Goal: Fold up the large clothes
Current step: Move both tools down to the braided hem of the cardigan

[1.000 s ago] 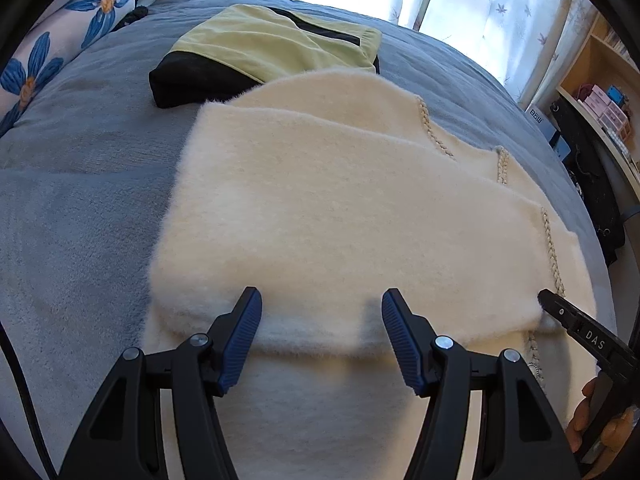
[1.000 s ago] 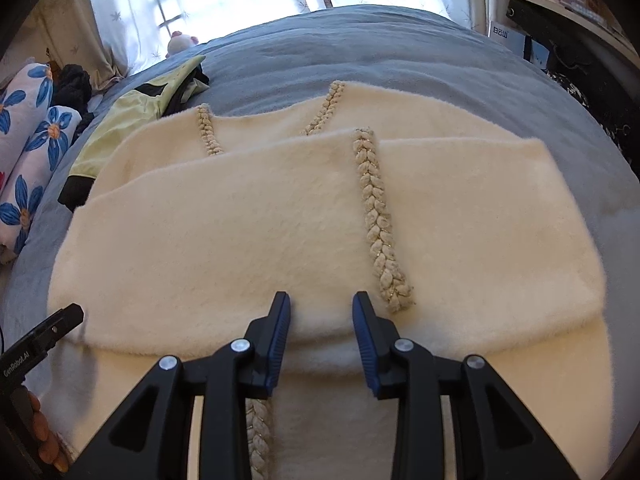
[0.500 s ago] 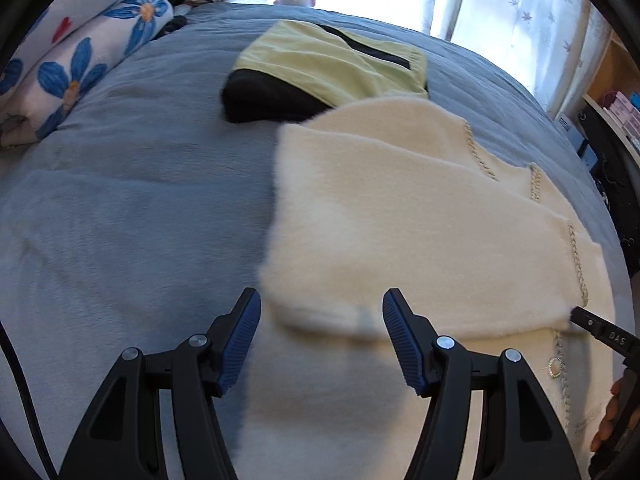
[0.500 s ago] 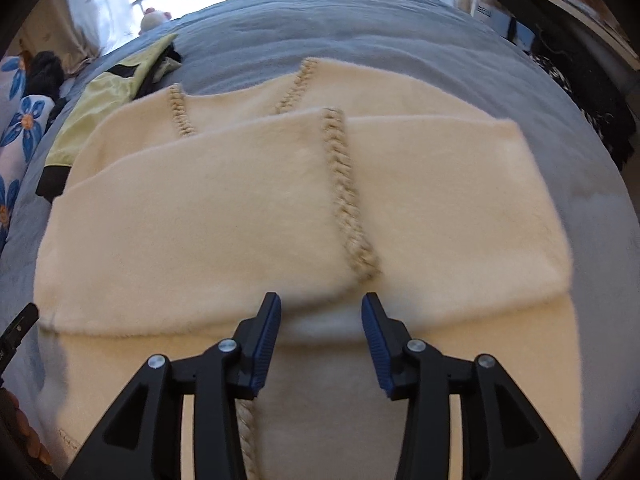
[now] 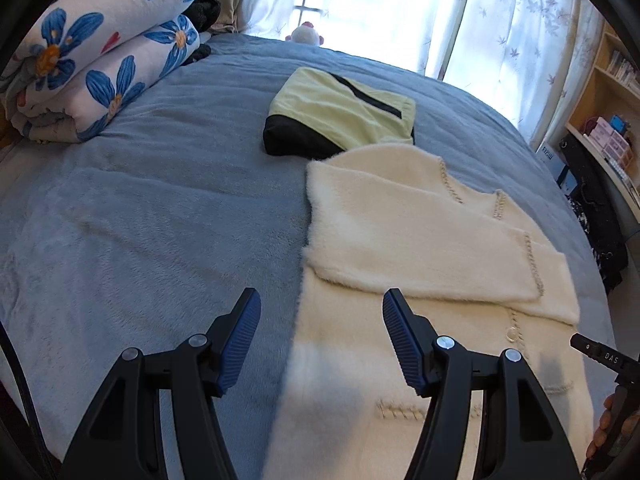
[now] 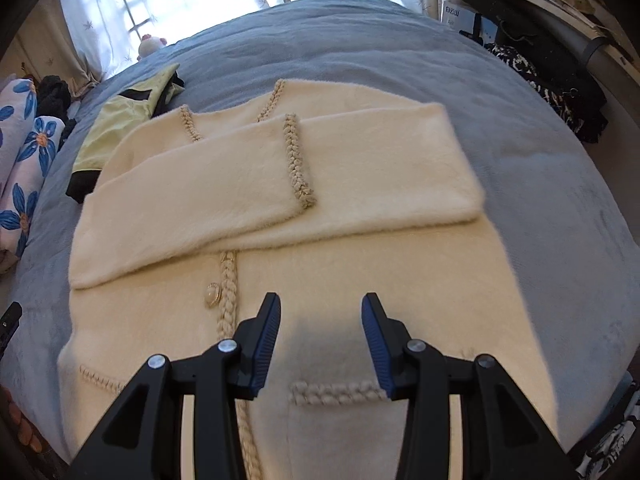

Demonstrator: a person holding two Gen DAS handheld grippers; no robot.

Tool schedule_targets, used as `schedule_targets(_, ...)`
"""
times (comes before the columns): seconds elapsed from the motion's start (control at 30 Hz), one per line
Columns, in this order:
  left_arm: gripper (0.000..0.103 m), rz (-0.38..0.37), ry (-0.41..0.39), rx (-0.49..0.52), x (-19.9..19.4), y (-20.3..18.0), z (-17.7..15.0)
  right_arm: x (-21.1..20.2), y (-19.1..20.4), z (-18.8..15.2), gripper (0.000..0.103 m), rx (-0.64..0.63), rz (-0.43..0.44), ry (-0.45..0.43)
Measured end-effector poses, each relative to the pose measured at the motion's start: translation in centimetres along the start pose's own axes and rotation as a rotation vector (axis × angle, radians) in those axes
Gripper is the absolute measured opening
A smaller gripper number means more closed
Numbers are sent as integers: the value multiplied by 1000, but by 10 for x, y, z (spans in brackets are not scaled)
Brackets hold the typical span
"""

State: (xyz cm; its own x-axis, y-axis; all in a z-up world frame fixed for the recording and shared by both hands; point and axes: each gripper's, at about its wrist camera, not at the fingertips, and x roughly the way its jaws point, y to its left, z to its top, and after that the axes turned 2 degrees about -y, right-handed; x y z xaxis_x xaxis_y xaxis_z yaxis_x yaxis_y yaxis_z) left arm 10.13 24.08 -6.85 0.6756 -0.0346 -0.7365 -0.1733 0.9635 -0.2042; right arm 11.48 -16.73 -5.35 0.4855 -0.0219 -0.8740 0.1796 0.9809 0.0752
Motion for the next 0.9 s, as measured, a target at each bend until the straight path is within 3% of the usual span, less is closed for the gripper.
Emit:
schedule_targets(0.4, 65, -3, -71, 29, -85, 7, -30, -80, -21, -34, 42, -13, 90, -151)
schedule_targets(0.57, 74, -11, -92, 23, -109, 21, -46, -105, -31, -51, 44, -36, 120, -222)
schedule_targets(0.73, 74, -46, -66, -14, -117, 40, -64, -118, -47, -66, 47, -28, 146, -243)
schedule_targets(0.9, 74, -89, 12, -48, -113, 56, -91, -127, -68, -82, 48, -11, 169, -242)
